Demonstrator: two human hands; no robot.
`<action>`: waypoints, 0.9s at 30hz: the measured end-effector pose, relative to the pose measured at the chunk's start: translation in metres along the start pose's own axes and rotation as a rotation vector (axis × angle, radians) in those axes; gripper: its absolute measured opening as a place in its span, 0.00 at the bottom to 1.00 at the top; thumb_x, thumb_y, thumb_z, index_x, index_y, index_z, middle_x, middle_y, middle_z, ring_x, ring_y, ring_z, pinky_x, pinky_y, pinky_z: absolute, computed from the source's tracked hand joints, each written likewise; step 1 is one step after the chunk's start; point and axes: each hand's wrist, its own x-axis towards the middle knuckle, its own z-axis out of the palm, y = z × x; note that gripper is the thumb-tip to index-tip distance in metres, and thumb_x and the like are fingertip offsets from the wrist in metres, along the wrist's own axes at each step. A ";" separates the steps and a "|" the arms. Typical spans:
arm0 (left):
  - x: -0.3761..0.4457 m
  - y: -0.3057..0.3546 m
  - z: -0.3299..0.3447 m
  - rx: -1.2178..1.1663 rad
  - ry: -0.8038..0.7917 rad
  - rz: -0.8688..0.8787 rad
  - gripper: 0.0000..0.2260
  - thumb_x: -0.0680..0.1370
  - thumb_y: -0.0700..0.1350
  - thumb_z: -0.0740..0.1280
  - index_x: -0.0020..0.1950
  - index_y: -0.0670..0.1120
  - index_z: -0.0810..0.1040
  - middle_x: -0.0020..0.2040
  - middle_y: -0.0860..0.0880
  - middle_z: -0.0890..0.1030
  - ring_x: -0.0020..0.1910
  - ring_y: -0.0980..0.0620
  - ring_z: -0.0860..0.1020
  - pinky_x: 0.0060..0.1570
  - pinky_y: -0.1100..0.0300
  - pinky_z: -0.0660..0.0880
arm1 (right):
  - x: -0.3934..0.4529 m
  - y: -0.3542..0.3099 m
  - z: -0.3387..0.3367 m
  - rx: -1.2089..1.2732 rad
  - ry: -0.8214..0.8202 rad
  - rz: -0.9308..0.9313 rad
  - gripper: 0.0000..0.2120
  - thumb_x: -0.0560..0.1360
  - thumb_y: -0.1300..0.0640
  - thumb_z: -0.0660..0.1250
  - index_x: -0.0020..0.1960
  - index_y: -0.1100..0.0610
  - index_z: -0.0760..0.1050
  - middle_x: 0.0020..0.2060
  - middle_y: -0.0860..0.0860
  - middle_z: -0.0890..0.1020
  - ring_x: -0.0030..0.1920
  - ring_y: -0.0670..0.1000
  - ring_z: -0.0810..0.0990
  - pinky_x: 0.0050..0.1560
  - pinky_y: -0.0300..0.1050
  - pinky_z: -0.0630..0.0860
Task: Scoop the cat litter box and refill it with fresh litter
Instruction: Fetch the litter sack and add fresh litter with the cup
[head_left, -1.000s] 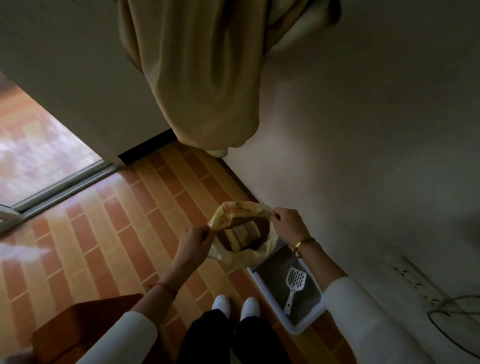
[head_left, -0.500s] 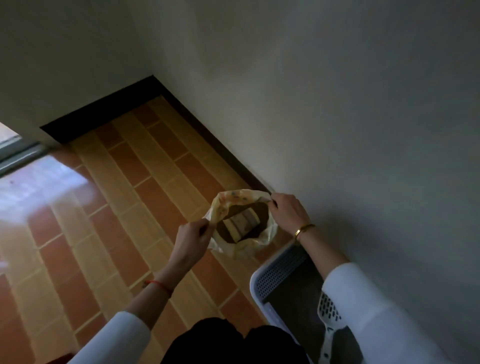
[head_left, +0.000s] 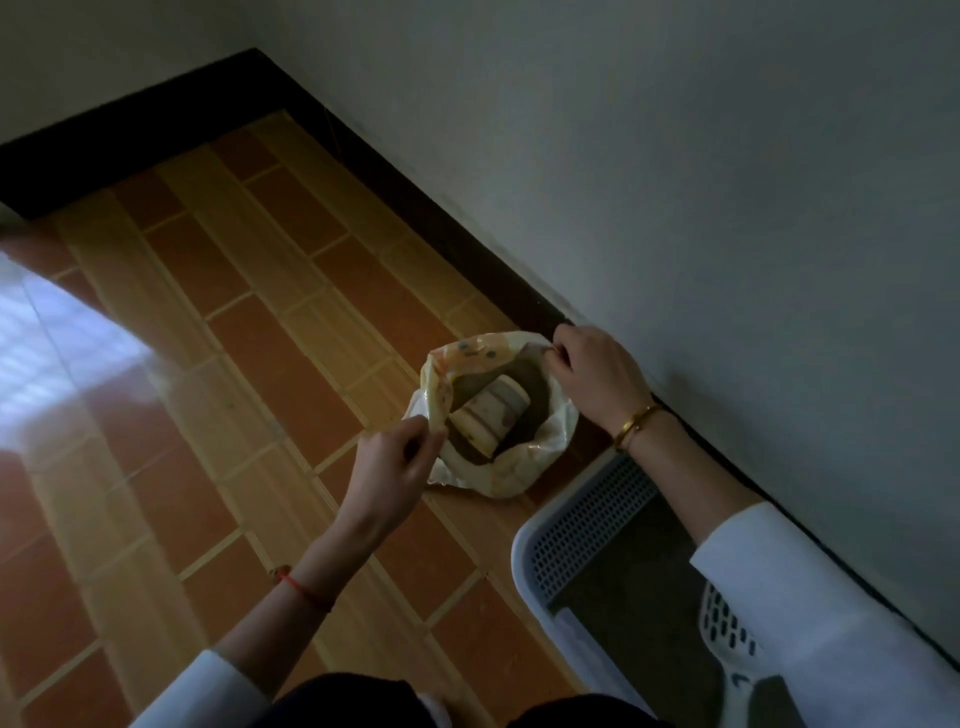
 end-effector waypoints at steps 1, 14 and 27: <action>-0.003 -0.001 0.002 0.007 -0.014 0.010 0.15 0.79 0.43 0.63 0.32 0.50 0.70 0.26 0.54 0.70 0.26 0.55 0.70 0.25 0.67 0.66 | -0.008 -0.002 0.001 -0.023 0.078 -0.017 0.08 0.78 0.51 0.62 0.45 0.55 0.69 0.38 0.49 0.72 0.40 0.47 0.71 0.39 0.39 0.70; -0.018 -0.014 0.024 0.049 -0.067 0.124 0.13 0.79 0.47 0.62 0.35 0.44 0.74 0.27 0.49 0.72 0.26 0.53 0.70 0.25 0.65 0.66 | -0.036 -0.032 0.082 -0.080 -0.273 0.115 0.44 0.67 0.48 0.75 0.72 0.62 0.55 0.68 0.59 0.66 0.68 0.58 0.67 0.66 0.52 0.70; -0.019 -0.015 0.024 0.081 -0.082 0.154 0.14 0.79 0.46 0.64 0.33 0.46 0.71 0.26 0.54 0.69 0.26 0.55 0.70 0.26 0.66 0.66 | -0.029 -0.043 0.118 -0.158 -0.065 0.128 0.38 0.72 0.49 0.70 0.72 0.66 0.56 0.65 0.62 0.68 0.64 0.59 0.71 0.64 0.50 0.70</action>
